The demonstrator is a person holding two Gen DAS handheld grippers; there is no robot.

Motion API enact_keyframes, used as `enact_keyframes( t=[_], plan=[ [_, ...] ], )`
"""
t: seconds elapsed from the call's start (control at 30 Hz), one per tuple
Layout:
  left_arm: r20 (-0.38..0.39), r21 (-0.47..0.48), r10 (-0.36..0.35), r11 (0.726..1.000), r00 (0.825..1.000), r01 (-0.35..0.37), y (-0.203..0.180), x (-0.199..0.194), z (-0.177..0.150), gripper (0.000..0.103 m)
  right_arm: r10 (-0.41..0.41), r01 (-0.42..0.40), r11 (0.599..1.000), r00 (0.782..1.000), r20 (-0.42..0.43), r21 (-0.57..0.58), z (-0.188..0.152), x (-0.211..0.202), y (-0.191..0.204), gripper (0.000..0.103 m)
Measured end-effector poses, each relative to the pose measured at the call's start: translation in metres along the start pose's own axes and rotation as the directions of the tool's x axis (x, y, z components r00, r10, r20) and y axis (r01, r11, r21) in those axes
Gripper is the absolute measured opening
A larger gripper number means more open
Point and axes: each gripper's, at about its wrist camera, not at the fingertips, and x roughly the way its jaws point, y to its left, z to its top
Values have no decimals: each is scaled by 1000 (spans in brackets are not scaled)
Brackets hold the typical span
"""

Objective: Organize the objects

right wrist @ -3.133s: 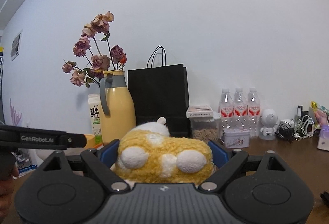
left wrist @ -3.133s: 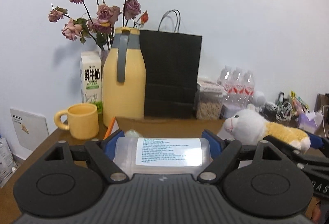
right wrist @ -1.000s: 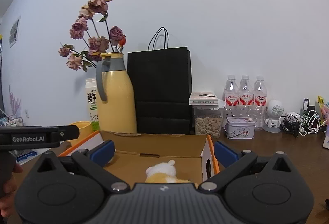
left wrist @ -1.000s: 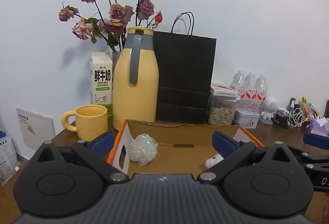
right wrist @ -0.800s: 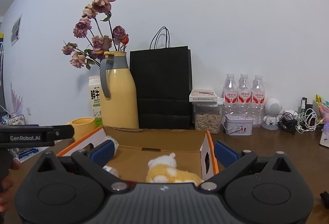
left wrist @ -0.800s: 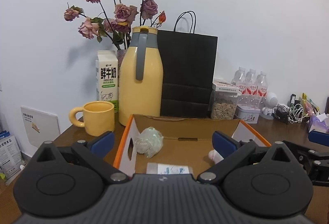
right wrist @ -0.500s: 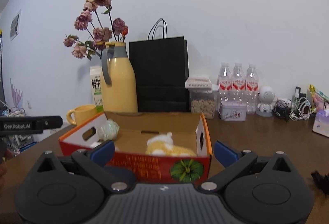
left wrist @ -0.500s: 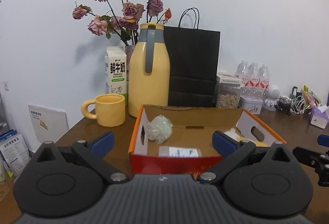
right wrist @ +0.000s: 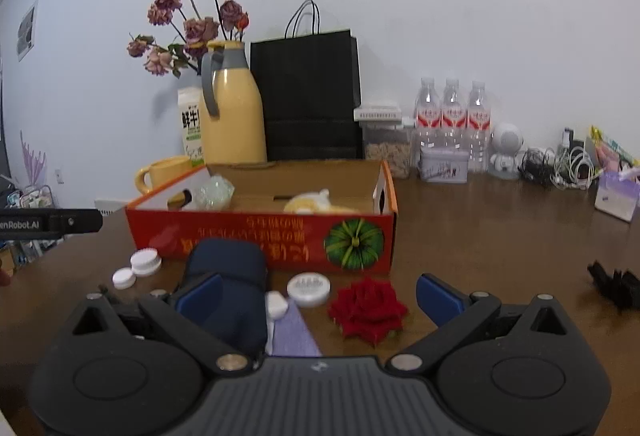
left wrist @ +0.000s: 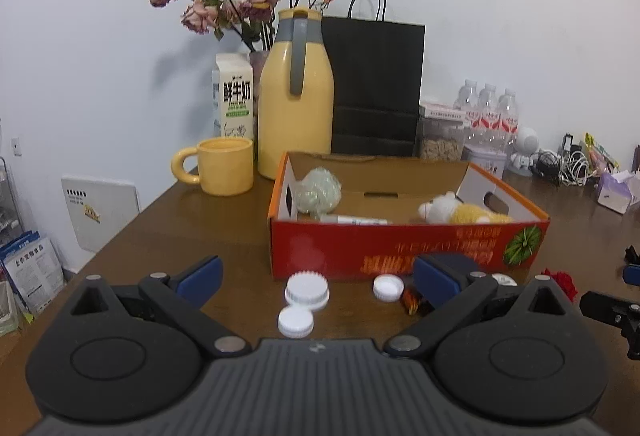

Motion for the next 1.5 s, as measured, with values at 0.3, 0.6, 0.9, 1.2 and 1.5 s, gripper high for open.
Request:
enact_keyframes(
  t=[0.3,0.6,0.9,1.2,1.5],
  plan=[
    [-36,-16,13,1000,999,-13,8,2,-10,103,-5,5,1000,999,-50,-4,-15,4,-4,103],
    [-59,-32,26,999,998,-28,17,9,-13,103,-81,73,995,990,-118,-73,-2,45,-24,103],
    [-79,-32,34,999,996,-36,17,16,-14,103,-24,13,999,973,-230,-49,1,97,-29,86],
    [-80,-32,30,999,996,-33,13,18,-14,103,-6,-9,997,980,-197,-76,2,93,-23,49],
    [-85,-40,53,998,995,-57,20,16,-14,103,-57,56,989,998,-5,-136,1,59,-13,48]
  ],
)
